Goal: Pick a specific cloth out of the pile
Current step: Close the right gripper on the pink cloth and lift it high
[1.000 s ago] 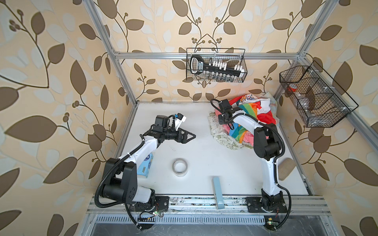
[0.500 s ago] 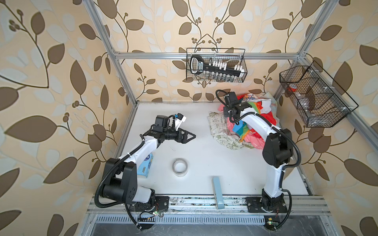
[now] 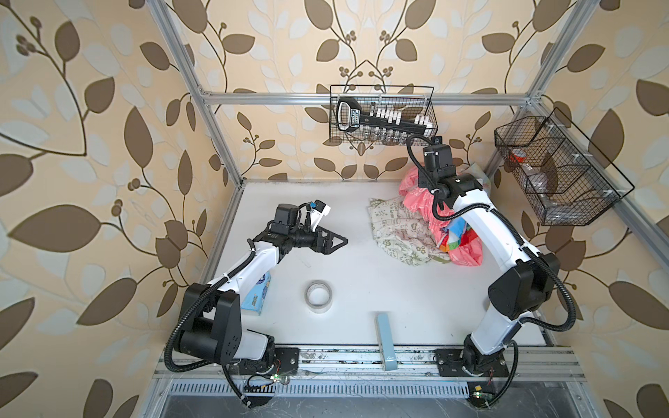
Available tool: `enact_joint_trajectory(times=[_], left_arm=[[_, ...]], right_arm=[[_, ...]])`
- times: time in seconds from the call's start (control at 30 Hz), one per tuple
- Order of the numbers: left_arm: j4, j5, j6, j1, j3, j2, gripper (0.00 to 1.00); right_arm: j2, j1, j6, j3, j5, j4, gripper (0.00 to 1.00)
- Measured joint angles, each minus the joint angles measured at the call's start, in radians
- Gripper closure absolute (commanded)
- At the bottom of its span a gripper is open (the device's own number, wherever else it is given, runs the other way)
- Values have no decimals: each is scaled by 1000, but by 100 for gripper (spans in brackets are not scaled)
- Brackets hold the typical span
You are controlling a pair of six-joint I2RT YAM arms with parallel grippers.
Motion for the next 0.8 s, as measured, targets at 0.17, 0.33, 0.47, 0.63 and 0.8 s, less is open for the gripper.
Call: enact_joint_trajectory(times=[0.17,0.33,0.47,0.63,0.8], left_arm=[[5,-12,-3,0,0,0,1],[13,-15,-4,0,0,0,1],[14,-17,-6,0,0,-5,1],[16,-18,-7,0,0,-20,1],[17,-19,-7,0,0,-28,1]], right_arm=[[-51,0,-36,32,3,49,100],[-118,0,-72,47,-4,128,100],[-159,0,-92,59,-22,190,100],[-174,0,-106,89,-64,246,100],[-174,0,-120,150,-112,282,100]])
